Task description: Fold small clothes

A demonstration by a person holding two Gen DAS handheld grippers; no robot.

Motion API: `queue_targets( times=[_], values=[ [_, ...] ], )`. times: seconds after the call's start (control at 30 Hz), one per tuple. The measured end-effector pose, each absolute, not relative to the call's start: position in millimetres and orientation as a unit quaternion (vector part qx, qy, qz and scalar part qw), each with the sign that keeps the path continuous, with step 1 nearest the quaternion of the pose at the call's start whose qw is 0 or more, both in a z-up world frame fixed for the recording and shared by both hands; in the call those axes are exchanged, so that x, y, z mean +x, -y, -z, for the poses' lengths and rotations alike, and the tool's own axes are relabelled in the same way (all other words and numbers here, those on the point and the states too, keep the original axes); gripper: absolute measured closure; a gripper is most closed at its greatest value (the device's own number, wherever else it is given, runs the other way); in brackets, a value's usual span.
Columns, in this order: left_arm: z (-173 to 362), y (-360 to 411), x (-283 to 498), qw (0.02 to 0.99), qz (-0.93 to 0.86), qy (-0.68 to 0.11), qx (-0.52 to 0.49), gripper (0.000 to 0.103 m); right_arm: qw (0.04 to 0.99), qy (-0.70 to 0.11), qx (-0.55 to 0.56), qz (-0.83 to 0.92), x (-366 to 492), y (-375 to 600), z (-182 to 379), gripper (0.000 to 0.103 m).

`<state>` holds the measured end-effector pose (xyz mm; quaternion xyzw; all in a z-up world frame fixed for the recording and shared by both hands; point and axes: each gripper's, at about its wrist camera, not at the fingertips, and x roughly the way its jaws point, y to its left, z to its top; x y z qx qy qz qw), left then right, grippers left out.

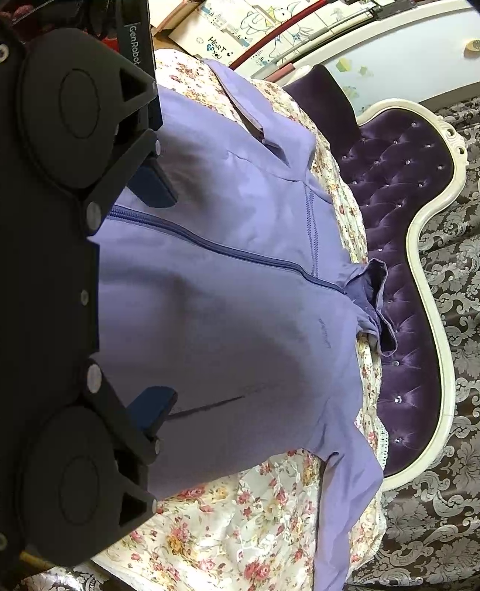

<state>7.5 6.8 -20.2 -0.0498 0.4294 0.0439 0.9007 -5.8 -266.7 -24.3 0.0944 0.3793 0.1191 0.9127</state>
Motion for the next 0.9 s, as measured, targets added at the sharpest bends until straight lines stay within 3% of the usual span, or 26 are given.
queue_targets(
  times=[0.6, 0.9],
  values=[
    [9, -5, 22, 0.901, -0.033, -0.431, -0.038, 0.001, 0.890, -0.415, 0.126, -0.138, 17, 280, 28, 0.001],
    [-13, 5, 49, 0.915, 0.012, -0.403, -0.030, 0.001, 0.894, -0.394, 0.164, -0.134, 43, 314, 10, 0.001]
  ],
)
